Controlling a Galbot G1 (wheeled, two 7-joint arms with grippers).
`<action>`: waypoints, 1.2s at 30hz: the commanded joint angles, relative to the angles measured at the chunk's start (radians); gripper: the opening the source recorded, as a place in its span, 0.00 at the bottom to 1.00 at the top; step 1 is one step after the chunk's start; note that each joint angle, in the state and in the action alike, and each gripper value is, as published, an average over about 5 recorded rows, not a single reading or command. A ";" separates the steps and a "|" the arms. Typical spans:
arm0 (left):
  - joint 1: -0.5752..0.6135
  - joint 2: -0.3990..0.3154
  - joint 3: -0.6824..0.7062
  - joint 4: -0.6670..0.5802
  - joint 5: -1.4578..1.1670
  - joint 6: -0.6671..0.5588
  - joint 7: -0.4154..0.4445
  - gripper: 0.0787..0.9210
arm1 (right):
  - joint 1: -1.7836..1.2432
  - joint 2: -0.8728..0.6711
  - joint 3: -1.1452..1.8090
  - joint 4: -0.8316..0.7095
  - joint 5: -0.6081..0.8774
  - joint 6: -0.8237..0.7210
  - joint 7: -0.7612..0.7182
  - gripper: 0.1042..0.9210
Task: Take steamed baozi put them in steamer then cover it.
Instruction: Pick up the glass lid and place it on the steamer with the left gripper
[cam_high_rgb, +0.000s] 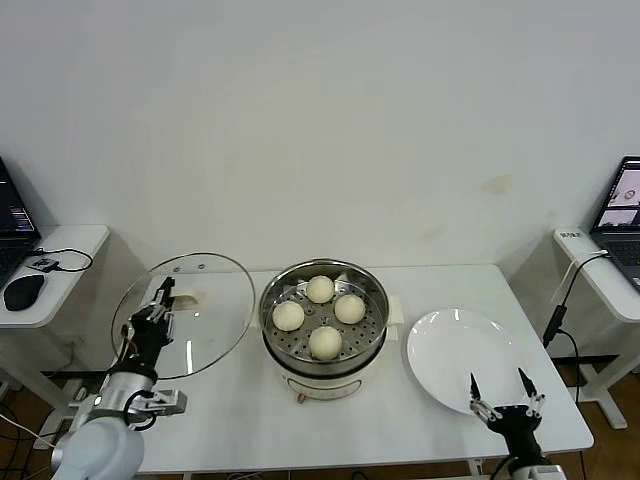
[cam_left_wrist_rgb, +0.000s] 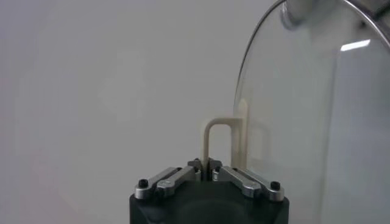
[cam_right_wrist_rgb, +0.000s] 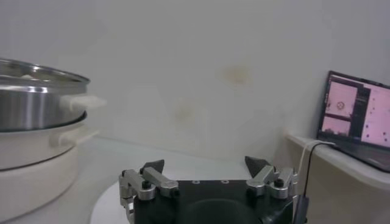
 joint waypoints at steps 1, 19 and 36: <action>-0.221 -0.002 0.313 -0.026 0.055 0.163 0.111 0.06 | 0.027 0.056 -0.043 -0.044 -0.163 0.030 0.038 0.88; -0.503 -0.359 0.613 0.135 0.501 0.317 0.404 0.06 | 0.042 0.069 -0.052 -0.073 -0.242 0.030 0.090 0.88; -0.462 -0.471 0.634 0.218 0.579 0.315 0.414 0.06 | 0.029 0.069 -0.062 -0.075 -0.252 0.030 0.092 0.88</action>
